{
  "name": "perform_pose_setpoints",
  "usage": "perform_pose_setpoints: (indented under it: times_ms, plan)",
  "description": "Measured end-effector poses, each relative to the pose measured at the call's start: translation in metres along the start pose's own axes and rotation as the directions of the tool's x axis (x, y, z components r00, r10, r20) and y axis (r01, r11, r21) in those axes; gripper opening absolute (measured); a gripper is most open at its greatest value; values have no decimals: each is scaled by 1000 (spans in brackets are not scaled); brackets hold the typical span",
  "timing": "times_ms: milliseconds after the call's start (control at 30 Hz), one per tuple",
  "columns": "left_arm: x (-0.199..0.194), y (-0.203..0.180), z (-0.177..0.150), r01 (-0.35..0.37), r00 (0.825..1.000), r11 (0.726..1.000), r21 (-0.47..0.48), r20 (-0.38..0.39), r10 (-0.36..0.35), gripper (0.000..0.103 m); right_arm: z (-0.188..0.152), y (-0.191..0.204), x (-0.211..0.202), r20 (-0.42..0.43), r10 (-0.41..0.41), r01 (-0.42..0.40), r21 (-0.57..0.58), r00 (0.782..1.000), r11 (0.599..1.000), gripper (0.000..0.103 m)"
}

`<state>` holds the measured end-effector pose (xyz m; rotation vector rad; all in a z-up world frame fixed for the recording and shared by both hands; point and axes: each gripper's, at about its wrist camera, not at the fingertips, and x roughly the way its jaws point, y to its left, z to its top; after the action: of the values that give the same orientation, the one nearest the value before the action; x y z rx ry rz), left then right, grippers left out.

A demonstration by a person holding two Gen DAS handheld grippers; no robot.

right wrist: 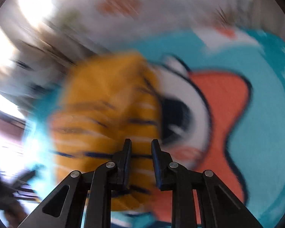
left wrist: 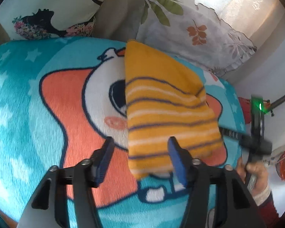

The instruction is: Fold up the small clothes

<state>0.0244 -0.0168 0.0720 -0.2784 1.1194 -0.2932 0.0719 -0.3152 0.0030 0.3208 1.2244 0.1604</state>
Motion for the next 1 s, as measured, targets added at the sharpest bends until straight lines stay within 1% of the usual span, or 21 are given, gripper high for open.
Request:
perform_pose_setpoints:
  times_ms: [33, 100, 133, 200, 233, 300, 367, 400, 433, 467, 500, 533, 600, 667, 700, 733, 767, 833, 867, 933, 1000]
  plan:
    - [4, 4, 6, 1, 1000, 1000, -1, 6, -1, 68, -1, -5, -5, 19, 37, -37, 21, 999, 999, 25]
    - [13, 14, 18, 15, 999, 1000, -13, 33, -15, 79, 3, -14, -22, 70, 109, -113, 59, 992, 992, 33]
    - [19, 18, 25, 34, 999, 999, -20, 39, -34, 82, 9, -17, -32, 113, 139, -147, 65, 984, 987, 50]
    - [34, 23, 33, 67, 997, 997, -32, 32, -66, 87, 19, -19, -36, 150, 178, -190, 71, 973, 979, 74]
    - [46, 24, 37, 110, 994, 993, -38, 13, -110, 88, 29, -17, -31, 147, 213, -226, 78, 966, 971, 75]
    - [74, 26, 41, 172, 983, 983, -62, -55, -176, 88, 40, -12, -13, 100, 253, -261, 82, 962, 962, 75]
    - [103, 25, 40, 237, 959, 967, -96, -134, -249, 88, 48, -5, 17, 51, 253, -256, 89, 966, 962, 75]
    - [109, 23, 40, 256, 952, 961, -99, -145, -269, 87, 49, -2, 28, 34, 255, -257, 90, 966, 962, 73]
    - [107, 20, 42, 261, 955, 962, -80, -125, -270, 79, 49, 3, 40, 20, 280, -281, 98, 960, 955, 65]
    - [107, 17, 45, 269, 949, 959, -86, -144, -279, 67, 49, 5, 43, 25, 301, -302, 112, 953, 947, 54]
    - [101, 16, 48, 266, 951, 960, -84, -141, -276, 60, 50, 9, 43, 23, 346, -346, 133, 938, 929, 48]
    - [94, 14, 50, 270, 952, 960, -73, -131, -278, 56, 52, 14, 41, 27, 381, -381, 140, 924, 914, 41]
    - [74, 13, 54, 273, 956, 960, -55, -98, -277, 52, 55, 28, 27, 43, 412, -414, 97, 910, 905, 38]
    - [55, 10, 59, 250, 966, 968, -29, -63, -251, 52, 56, 36, 16, 57, 445, -448, 65, 894, 892, 37]
    - [50, 8, 60, 218, 975, 976, -10, -51, -219, 53, 57, 40, 14, 62, 454, -457, 52, 889, 888, 37]
    - [49, 6, 62, 153, 987, 988, 11, -46, -152, 54, 58, 42, 13, 65, 443, -446, 45, 894, 894, 38]
    - [51, 6, 62, 96, 994, 995, 22, -52, -95, 58, 57, 42, 15, 66, 416, -419, 41, 907, 907, 40]
    - [63, 8, 56, -23, 996, 999, 43, -87, 27, 58, 55, 39, 27, 51, 271, -273, 48, 961, 961, 41]
    - [65, 9, 52, -46, 994, 998, 48, -92, 51, 58, 53, 35, 29, 47, 226, -229, 56, 973, 972, 42]
    - [56, 9, 40, -56, 996, 997, 50, -66, 59, 60, 47, 28, 19, 73, 218, -224, 81, 973, 971, 44]
    - [42, 10, 27, -66, 997, 997, 39, -41, 68, 60, 40, 32, -5, 126, 178, -186, 57, 976, 981, 44]
